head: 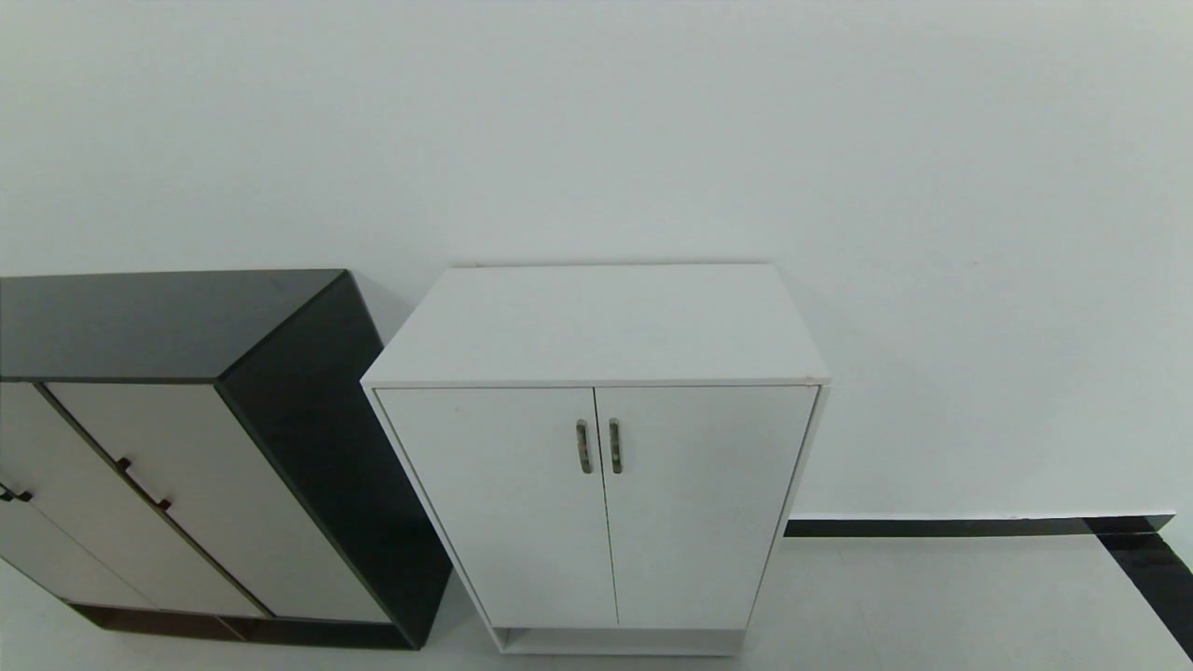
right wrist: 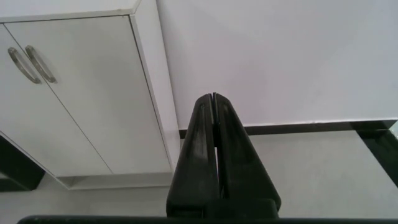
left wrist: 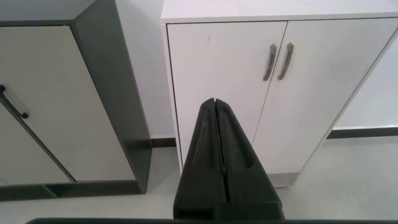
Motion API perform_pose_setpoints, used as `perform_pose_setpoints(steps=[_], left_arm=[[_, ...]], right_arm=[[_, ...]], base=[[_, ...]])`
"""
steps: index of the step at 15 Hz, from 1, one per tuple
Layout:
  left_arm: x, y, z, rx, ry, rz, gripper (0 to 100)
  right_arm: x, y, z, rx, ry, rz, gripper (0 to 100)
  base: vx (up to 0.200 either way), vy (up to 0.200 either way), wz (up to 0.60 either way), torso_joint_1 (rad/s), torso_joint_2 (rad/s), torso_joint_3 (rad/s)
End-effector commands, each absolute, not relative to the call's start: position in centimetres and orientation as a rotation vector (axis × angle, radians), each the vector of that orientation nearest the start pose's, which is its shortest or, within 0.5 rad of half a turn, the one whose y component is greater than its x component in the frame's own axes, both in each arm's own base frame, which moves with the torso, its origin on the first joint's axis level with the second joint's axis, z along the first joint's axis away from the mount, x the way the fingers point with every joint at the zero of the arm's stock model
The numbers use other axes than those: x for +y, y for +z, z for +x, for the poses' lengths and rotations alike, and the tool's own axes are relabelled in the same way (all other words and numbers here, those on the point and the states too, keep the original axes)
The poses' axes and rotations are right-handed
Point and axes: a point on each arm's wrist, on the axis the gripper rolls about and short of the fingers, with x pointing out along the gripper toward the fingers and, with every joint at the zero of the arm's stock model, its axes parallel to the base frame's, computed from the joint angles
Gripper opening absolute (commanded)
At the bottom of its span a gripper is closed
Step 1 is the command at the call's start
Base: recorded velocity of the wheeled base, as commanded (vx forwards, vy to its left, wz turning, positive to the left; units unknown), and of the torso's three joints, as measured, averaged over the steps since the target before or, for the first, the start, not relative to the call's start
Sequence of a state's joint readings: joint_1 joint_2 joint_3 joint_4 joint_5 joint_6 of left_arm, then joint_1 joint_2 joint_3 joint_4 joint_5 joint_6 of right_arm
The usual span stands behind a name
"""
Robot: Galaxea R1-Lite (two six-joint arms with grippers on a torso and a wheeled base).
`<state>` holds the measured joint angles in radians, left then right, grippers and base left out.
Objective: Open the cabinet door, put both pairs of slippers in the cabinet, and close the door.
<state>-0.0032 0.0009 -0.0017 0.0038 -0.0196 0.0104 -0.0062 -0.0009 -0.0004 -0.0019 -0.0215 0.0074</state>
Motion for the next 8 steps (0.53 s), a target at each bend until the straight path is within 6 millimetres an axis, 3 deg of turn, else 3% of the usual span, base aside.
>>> perform_pose_setpoints(steps=[1,8], left_arm=[[-0.04,7.54,-2.29,0.003,-0.023,0.011,0],[-0.04,7.54,-2.29,0.003,-0.023,0.011,0]], right_arm=[[-0.03,7.56,-2.28,-0.002,-0.028,0.008,0],[-0.03,7.56,-2.28,-0.002,-0.028,0.006,0]], base=[[0.0,0.0,0.0,0.0,0.0,0.0],[0.0,0.0,0.0,0.0,0.0,0.0]])
